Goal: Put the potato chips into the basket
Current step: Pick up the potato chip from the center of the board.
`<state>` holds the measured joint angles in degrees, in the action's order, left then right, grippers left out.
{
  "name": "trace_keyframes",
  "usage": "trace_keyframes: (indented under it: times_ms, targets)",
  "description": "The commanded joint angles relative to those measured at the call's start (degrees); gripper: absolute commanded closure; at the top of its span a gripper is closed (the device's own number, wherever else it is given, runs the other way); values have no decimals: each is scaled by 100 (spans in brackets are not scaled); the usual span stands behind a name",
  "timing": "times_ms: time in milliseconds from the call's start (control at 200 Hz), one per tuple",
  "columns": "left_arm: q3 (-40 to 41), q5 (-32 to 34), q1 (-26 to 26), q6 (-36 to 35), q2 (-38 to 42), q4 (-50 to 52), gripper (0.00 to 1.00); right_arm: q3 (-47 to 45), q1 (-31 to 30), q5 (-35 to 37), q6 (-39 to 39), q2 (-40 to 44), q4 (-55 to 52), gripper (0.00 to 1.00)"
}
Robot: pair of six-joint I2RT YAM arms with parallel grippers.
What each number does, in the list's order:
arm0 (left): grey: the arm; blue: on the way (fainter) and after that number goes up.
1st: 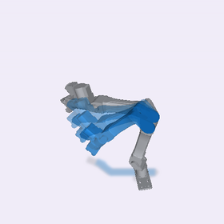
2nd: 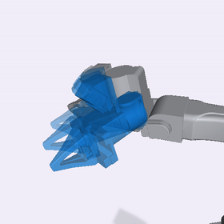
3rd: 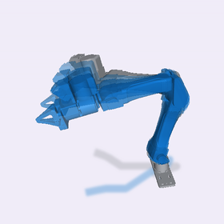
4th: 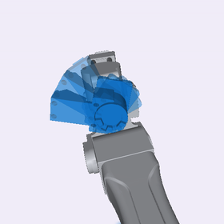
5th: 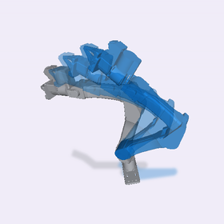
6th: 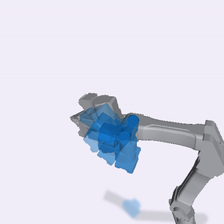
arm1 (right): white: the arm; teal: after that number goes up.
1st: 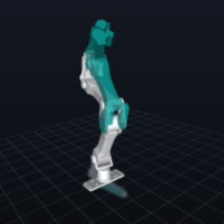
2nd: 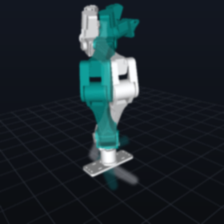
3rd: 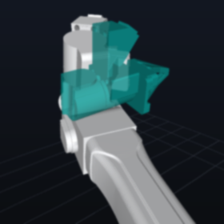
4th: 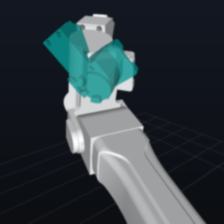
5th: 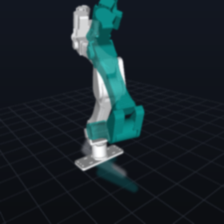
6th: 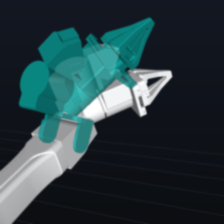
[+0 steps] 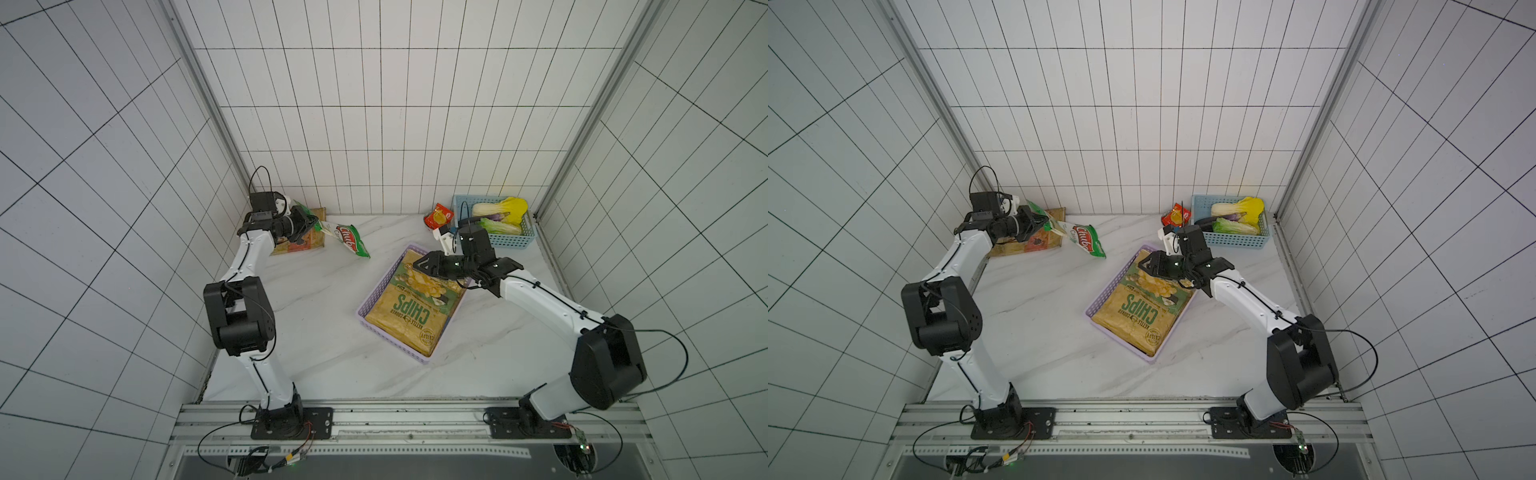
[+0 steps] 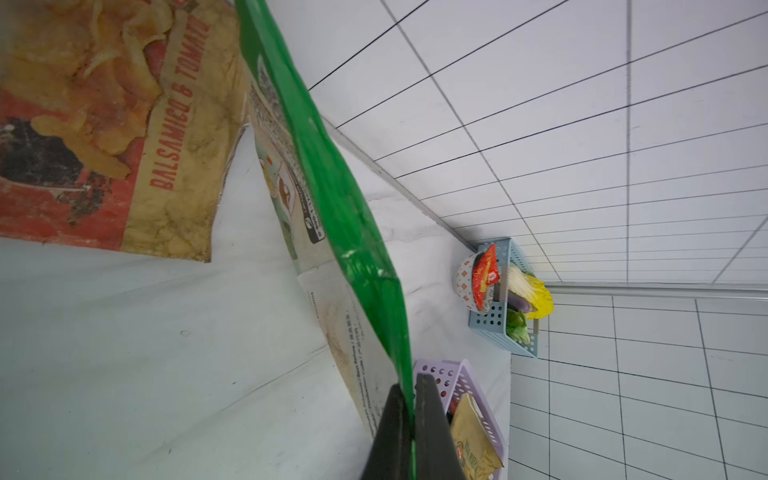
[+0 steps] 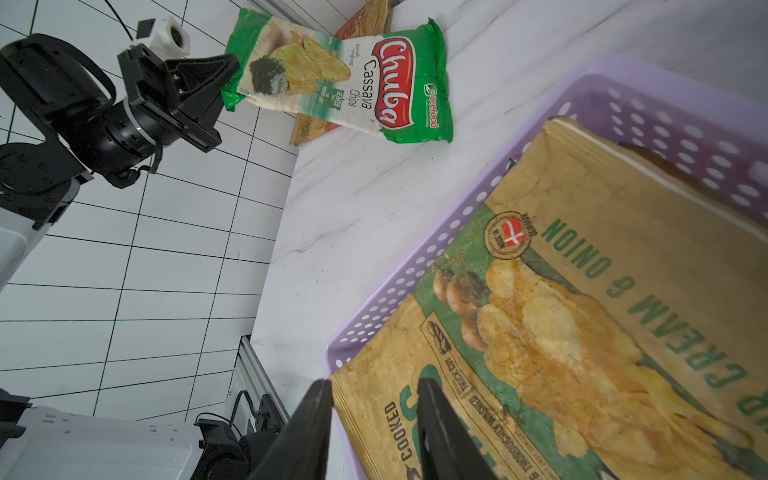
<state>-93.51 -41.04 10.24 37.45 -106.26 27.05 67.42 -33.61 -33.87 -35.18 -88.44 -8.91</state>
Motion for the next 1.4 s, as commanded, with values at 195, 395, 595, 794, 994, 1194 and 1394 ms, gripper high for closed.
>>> trace_keyframes:
  times_ms: [195,395,595,794,994,1194,1394]
  targets:
    - [-332,-181,-242,-282,1513,-362,100,472,-195,-212,6,-231,91,62]
    - [-170,136,-596,-57,2388,-378,100,295,-206,-227,73,-86,168,60]
    - [-446,75,-1024,307,2642,-215,100,-291,-200,-533,-90,296,963,59]
    - [-750,692,-1755,168,2378,-222,100,-746,218,182,109,1253,429,59]
    - [-990,1440,-2688,-45,1853,-348,100,-1145,837,935,472,2572,-576,59]
    - [-1378,1905,-3467,-71,1219,-381,100,-1325,1286,1189,846,3406,-1517,58]
    - [-1612,2374,-4089,-98,801,-401,100,-1542,1520,1312,952,3826,-1906,59]
